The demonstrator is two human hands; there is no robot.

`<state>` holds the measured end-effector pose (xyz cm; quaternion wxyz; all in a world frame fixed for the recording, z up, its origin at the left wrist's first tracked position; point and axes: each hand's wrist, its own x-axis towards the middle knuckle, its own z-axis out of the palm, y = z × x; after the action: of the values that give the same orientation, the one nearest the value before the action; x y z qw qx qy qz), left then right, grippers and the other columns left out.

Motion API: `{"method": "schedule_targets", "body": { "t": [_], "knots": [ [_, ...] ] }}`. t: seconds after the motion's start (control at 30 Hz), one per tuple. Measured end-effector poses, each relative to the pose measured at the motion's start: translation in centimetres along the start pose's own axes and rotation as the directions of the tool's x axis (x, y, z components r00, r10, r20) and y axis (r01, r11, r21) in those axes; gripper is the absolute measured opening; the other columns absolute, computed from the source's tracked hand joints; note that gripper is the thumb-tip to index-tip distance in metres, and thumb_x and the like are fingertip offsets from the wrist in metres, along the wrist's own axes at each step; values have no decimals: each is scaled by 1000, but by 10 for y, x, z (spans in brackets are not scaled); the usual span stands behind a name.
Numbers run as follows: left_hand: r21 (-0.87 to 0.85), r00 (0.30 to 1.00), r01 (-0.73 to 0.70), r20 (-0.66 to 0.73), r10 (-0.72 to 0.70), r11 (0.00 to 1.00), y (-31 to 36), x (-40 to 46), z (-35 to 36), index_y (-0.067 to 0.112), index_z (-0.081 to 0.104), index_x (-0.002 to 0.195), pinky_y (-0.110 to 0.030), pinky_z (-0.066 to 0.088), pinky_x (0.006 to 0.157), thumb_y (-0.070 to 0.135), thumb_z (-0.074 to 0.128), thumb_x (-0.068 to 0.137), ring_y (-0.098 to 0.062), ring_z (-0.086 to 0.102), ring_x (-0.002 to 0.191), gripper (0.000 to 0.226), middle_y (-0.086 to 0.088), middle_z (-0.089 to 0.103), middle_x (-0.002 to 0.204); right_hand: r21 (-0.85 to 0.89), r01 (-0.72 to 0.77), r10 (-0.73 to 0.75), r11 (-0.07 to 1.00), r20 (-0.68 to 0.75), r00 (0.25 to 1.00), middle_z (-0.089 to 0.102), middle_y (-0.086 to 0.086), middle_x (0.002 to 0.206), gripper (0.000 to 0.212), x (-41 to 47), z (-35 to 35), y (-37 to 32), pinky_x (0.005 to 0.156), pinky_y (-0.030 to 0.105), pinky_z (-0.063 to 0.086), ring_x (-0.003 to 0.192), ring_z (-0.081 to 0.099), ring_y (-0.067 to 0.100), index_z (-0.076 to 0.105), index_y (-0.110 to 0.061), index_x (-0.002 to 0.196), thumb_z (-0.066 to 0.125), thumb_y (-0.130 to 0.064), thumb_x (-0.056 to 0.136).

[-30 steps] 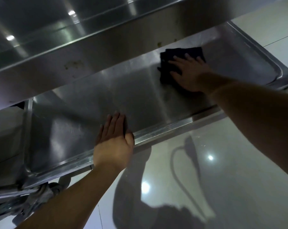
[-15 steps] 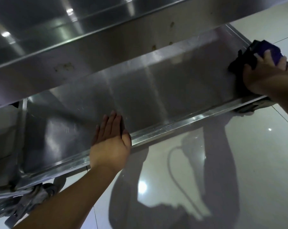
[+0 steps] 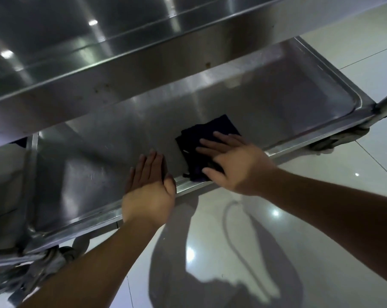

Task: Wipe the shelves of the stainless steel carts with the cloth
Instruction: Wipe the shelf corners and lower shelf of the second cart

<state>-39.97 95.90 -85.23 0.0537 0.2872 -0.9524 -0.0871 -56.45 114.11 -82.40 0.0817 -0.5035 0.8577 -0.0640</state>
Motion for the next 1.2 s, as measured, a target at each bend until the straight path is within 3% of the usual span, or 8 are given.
{"method": "schedule_targets", "body": {
  "t": [0.13,0.27,0.4,0.5,0.67,0.83,1.03,1.2],
  "knots": [
    [11,1000,-10,5,10,1000,-6,0,5,19,41,160,-40,17,128,43,25,97,-19,25,157,69,1,34,168,58,-228,235,972,-184,954,52,6,152,70,-25,-6,73,117,44,36,143,44,35,57,-18,145,34,-56,92],
    [21,1000,-8,-1,8,1000,-7,1,7,20,40,160,-40,17,128,44,24,97,-19,25,158,69,1,33,168,129,-618,631,775,-164,758,42,14,159,78,-50,-26,173,119,54,29,145,33,45,45,-16,152,25,-60,90],
    [10,1000,-3,18,3,1000,-4,0,4,19,39,160,-39,16,129,44,22,97,-20,23,158,71,1,32,169,103,-730,737,675,-100,668,38,18,158,83,-50,-35,197,119,58,23,145,26,50,39,-9,151,13,-60,90],
    [14,999,4,35,-5,1000,-4,0,2,20,36,161,-38,13,129,42,24,97,-18,20,159,69,2,30,169,92,-702,706,706,-167,688,41,17,158,83,-53,-26,168,116,58,28,144,31,49,42,-10,151,20,-66,94],
    [5,998,14,55,-15,1000,-2,-1,-1,20,33,163,-39,11,129,39,26,98,-18,17,160,68,2,27,171,57,-453,457,889,-132,880,48,16,154,100,-52,-14,93,114,50,35,142,39,44,51,-10,148,39,-83,80],
    [-23,990,37,134,-34,999,-4,4,-2,26,24,165,-34,2,129,39,29,104,-14,7,161,63,8,15,174,46,-93,100,995,-201,974,54,13,150,83,-45,14,10,115,52,36,141,45,40,57,-9,143,78,-53,77],
    [-138,947,59,322,-11,989,-7,19,-25,23,19,166,-35,4,128,32,39,110,-17,5,161,60,4,11,175,-12,15,-15,1000,-47,999,26,0,168,82,-22,27,-49,126,43,7,155,16,30,26,-23,161,49,-64,92],
    [-227,957,78,288,-9,971,-18,7,-53,15,42,153,-35,38,112,26,48,106,-32,46,138,48,-11,45,156,-56,-1,5,998,74,997,5,-3,172,83,-17,20,-60,127,40,-2,157,-1,26,6,-26,163,48,-58,99]
  ]
}}
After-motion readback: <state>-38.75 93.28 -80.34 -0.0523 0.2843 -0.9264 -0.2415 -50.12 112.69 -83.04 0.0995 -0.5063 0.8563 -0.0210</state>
